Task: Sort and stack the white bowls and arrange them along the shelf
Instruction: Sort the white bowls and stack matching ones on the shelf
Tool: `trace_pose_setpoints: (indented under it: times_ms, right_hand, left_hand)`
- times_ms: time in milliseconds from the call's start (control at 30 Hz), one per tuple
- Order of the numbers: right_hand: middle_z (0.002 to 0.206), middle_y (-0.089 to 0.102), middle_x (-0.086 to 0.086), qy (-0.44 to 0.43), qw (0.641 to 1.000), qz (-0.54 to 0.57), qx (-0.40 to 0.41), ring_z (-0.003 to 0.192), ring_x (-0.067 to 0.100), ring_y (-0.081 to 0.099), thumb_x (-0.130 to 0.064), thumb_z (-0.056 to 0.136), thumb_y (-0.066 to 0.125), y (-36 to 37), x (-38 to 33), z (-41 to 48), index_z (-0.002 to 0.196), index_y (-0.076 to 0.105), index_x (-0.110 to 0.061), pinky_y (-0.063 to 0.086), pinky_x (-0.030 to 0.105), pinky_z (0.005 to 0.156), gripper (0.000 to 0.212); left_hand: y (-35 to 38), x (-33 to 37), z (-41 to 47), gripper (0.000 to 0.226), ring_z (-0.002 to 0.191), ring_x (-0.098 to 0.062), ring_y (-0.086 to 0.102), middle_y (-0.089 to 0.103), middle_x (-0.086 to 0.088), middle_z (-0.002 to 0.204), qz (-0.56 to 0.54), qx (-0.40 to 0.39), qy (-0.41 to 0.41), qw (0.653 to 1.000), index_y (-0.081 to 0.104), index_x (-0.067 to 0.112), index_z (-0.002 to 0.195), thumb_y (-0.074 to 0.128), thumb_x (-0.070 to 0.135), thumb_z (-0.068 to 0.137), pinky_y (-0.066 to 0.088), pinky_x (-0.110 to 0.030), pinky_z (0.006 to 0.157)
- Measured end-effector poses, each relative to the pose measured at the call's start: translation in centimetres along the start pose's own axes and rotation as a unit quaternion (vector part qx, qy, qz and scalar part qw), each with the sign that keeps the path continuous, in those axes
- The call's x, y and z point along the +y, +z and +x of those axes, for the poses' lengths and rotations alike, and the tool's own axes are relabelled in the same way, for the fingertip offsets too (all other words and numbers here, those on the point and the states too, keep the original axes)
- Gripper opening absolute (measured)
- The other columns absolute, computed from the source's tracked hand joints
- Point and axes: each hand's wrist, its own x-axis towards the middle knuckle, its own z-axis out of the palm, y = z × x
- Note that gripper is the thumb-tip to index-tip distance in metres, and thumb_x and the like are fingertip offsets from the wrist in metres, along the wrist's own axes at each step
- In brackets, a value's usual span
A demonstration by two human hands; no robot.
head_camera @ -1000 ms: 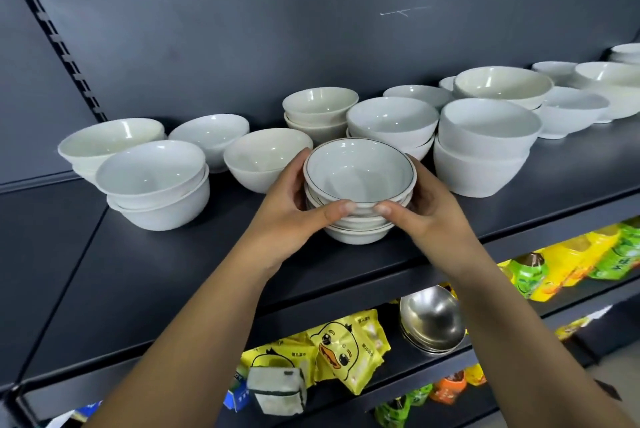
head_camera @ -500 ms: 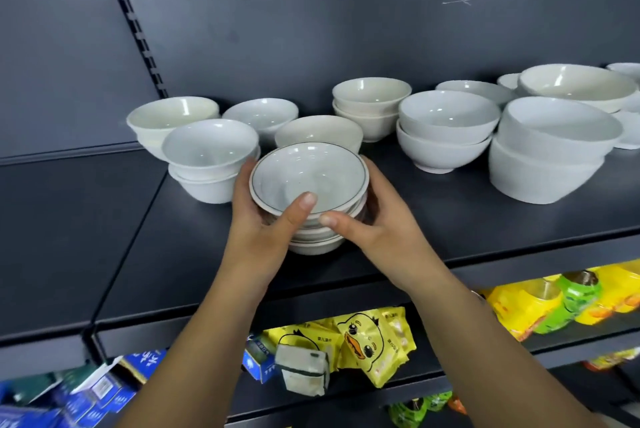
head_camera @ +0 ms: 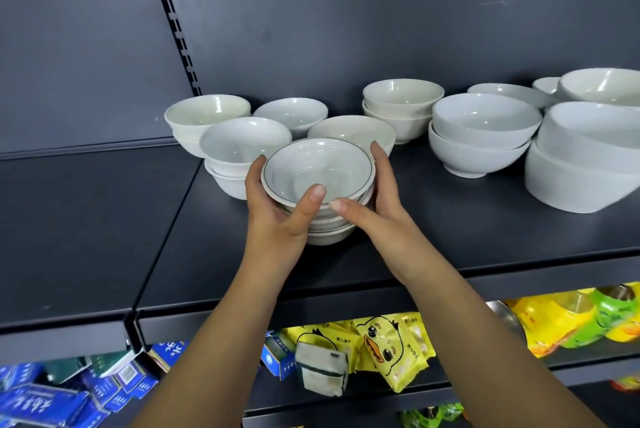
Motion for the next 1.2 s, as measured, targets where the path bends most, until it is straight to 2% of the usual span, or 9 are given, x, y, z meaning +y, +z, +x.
trace_pose_setpoints:
  times_ms: [300, 500, 567, 667, 767, 867, 1000, 1067, 1200]
  right_hand:
    - [0.139, 0.027, -0.022, 0.009, 1.0, 0.014, 0.004, 0.132, -0.003, 0.025, -0.029, 0.079, 0.063, 0.3, -0.5, -0.3, 0.145, 0.003, -0.038, 0.024, 0.017, 0.105, 0.09]
    - [0.141, 0.026, -0.024, 0.011, 1.0, -0.004, -0.009, 0.134, -0.004, 0.023, -0.048, 0.065, 0.067, 0.2, -0.5, -0.3, 0.146, 0.001, -0.038, 0.022, 0.019, 0.109, 0.105]
    - [0.143, 0.027, -0.024, 0.017, 1.0, -0.016, -0.019, 0.133, -0.003, 0.026, -0.048, 0.067, 0.074, -0.5, -0.6, -0.2, 0.146, 0.01, -0.036, 0.023, 0.021, 0.109, 0.102]
    - [0.137, 0.04, -0.017, 0.021, 0.999, -0.008, 0.042, 0.127, 0.0, 0.037, -0.045, 0.068, 0.067, -3.2, -1.8, 0.5, 0.137, 0.038, -0.031, 0.028, 0.024, 0.105, 0.076]
    - [0.13, 0.051, -0.009, 0.005, 0.99, -0.044, 0.133, 0.12, 0.003, 0.044, -0.036, 0.083, 0.062, -6.1, -3.5, 2.1, 0.128, 0.05, -0.024, 0.032, 0.031, 0.109, 0.048]
    - [0.135, 0.049, -0.003, 0.038, 0.984, -0.074, 0.158, 0.122, 0.008, 0.043, -0.034, 0.087, 0.059, -7.3, -3.7, 4.2, 0.131, 0.048, -0.016, 0.033, 0.03, 0.106, 0.049]
    - [0.118, 0.054, -0.01, 0.127, 0.987, -0.01, 0.097, 0.11, 0.005, 0.048, -0.028, 0.088, 0.059, -6.5, -1.9, 6.0, 0.119, 0.052, -0.018, 0.04, 0.023, 0.092, 0.033]
    - [0.115, 0.059, -0.01, 0.122, 0.99, -0.012, 0.07, 0.102, 0.001, 0.053, -0.021, 0.085, 0.063, -5.9, -0.9, 6.7, 0.123, 0.051, -0.015, 0.041, 0.015, 0.08, 0.04]
    - [0.127, 0.057, 0.001, 0.114, 0.99, 0.052, 0.065, 0.114, 0.013, 0.055, -0.014, 0.078, 0.071, -5.6, -0.2, 8.0, 0.133, 0.043, -0.012, 0.046, 0.023, 0.09, 0.062]
  left_hand:
    - [0.0, 0.0, -0.2, 0.087, 0.099, 0.011, 0.051, 0.046, 0.018, 0.114, -0.005, 0.003, 0.019, 1.0, 0.024, 0.026, 0.123, 0.061, 0.053, 0.049, 0.041, -0.002, 0.08]
    - [-0.4, -0.2, -0.5, 0.107, 0.117, -0.006, 0.048, 0.041, -0.001, 0.135, -0.004, 0.024, 0.011, 1.0, 0.022, 0.014, 0.141, 0.061, 0.055, 0.05, 0.041, -0.006, 0.091]
    - [-0.6, -0.2, -0.4, 0.109, 0.125, -0.01, 0.044, 0.036, -0.004, 0.143, 0.005, 0.035, 0.0, 0.999, 0.023, 0.014, 0.142, 0.062, 0.058, 0.051, 0.039, -0.015, 0.099]
    - [-1.3, 0.2, -0.1, 0.09, 0.115, 0.006, 0.045, 0.038, 0.002, 0.143, 0.003, 0.079, -0.008, 0.997, 0.034, 0.022, 0.138, 0.074, 0.051, 0.062, 0.038, -0.007, 0.093]
    - [-2.2, 1.4, 0.2, 0.055, 0.119, 0.001, 0.045, 0.047, 0.011, 0.132, 0.012, 0.091, 0.047, 0.995, 0.046, 0.033, 0.121, 0.062, 0.042, 0.069, 0.037, -0.015, 0.099]
    - [-1.9, 2.8, 0.9, 0.041, 0.112, 0.007, 0.046, 0.051, 0.024, 0.116, 0.136, 0.008, 0.134, 0.982, 0.053, 0.039, 0.107, 0.051, 0.053, 0.069, 0.032, -0.008, 0.098]
    - [-1.0, 3.1, 1.5, 0.044, 0.101, 0.002, 0.047, 0.057, 0.013, 0.102, 0.312, -0.086, 0.253, 0.912, 0.07, 0.01, 0.099, 0.049, 0.043, 0.079, 0.024, 0.006, 0.088]
    - [-1.2, 2.9, 1.4, 0.04, 0.088, -0.008, 0.053, 0.066, 0.006, 0.086, 0.361, -0.1, 0.293, 0.88, 0.073, 0.006, 0.085, 0.05, 0.038, 0.082, 0.033, -0.001, 0.078]
    - [-1.7, 2.8, 1.7, 0.039, 0.064, -0.011, 0.051, 0.065, 0.001, 0.062, 0.4, -0.131, 0.285, 0.861, 0.071, 0.014, 0.07, 0.047, 0.04, 0.087, 0.039, -0.028, 0.064]
